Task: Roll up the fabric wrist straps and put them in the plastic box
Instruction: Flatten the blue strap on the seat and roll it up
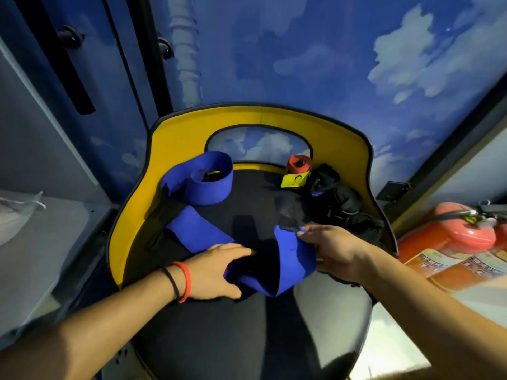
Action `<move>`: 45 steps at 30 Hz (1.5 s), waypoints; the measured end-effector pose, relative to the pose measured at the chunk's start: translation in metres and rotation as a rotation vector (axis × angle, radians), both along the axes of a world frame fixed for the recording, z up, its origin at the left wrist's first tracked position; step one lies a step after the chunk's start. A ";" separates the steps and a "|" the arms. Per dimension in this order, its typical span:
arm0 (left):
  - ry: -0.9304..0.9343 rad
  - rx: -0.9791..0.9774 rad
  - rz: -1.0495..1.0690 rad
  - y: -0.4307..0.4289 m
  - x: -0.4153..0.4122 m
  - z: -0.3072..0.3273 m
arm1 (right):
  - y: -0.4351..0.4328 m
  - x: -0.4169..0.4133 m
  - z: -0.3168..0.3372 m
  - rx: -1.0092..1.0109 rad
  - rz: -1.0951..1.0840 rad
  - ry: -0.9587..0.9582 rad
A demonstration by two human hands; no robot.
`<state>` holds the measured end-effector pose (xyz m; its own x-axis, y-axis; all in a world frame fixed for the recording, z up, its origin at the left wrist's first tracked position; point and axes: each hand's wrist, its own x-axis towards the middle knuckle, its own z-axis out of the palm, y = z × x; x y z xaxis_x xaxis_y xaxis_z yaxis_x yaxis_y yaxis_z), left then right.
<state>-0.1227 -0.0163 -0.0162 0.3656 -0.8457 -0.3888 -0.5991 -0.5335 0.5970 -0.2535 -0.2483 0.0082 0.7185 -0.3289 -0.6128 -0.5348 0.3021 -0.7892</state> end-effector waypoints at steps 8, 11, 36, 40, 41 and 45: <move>0.614 -0.526 0.551 -0.050 -0.009 0.015 | 0.022 0.031 0.002 -0.078 -0.156 -0.285; 0.504 -0.608 0.772 -0.056 -0.006 0.021 | 0.021 0.034 0.006 -0.845 -0.117 -0.208; 0.629 -0.570 0.754 -0.051 0.013 0.019 | 0.033 0.046 -0.004 -0.143 -0.143 -0.198; 0.625 -0.537 0.815 -0.057 0.031 -0.002 | 0.049 0.036 -0.014 -0.085 -0.031 -0.032; 0.603 -0.519 0.818 -0.059 0.036 -0.009 | 0.053 0.032 -0.017 -0.096 -0.017 -0.013; 0.343 -0.345 0.782 -0.069 0.050 -0.034 | 0.051 0.031 -0.041 -0.282 0.030 0.134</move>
